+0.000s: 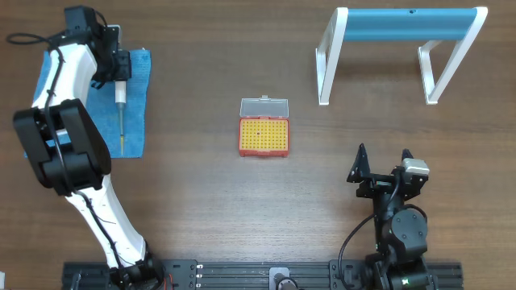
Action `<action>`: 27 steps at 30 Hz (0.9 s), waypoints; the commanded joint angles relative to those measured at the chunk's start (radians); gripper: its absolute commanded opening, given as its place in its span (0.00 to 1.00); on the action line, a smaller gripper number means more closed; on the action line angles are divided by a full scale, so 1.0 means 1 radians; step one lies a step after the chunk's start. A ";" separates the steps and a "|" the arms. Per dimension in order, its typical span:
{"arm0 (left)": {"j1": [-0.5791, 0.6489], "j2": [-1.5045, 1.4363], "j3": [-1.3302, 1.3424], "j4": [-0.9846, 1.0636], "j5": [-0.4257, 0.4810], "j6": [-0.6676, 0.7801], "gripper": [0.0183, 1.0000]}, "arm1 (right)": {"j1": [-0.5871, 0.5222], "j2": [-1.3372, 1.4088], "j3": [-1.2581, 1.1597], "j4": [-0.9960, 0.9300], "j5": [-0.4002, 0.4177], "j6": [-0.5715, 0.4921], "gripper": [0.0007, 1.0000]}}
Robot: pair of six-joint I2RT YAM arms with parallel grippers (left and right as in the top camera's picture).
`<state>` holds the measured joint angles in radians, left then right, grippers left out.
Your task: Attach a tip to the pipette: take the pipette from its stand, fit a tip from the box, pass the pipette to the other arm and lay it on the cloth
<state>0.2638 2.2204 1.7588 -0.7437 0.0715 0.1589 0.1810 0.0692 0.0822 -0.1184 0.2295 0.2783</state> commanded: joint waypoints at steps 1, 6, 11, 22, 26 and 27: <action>0.004 0.055 0.023 0.006 0.011 -0.012 0.01 | 0.006 -0.003 -0.008 0.009 -0.013 0.024 0.97; 0.004 0.072 0.023 0.012 -0.001 -0.012 0.06 | 0.006 -0.003 -0.008 0.009 -0.013 0.024 0.97; 0.004 0.075 0.023 0.031 0.000 -0.012 0.15 | 0.006 -0.003 -0.008 0.012 -0.013 0.024 0.98; 0.004 0.075 0.023 0.025 0.000 -0.012 0.62 | 0.006 -0.003 -0.008 0.058 -0.013 0.024 0.97; 0.003 0.075 0.023 0.008 0.000 -0.012 0.91 | 0.006 -0.003 -0.008 0.058 -0.012 0.024 0.97; 0.003 0.075 0.026 -0.004 0.000 -0.012 0.95 | 0.006 -0.003 -0.008 0.057 -0.012 0.024 0.97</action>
<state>0.2638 2.2738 1.7588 -0.7319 0.0711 0.1493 0.1810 0.0692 0.0822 -0.0669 0.2295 0.2871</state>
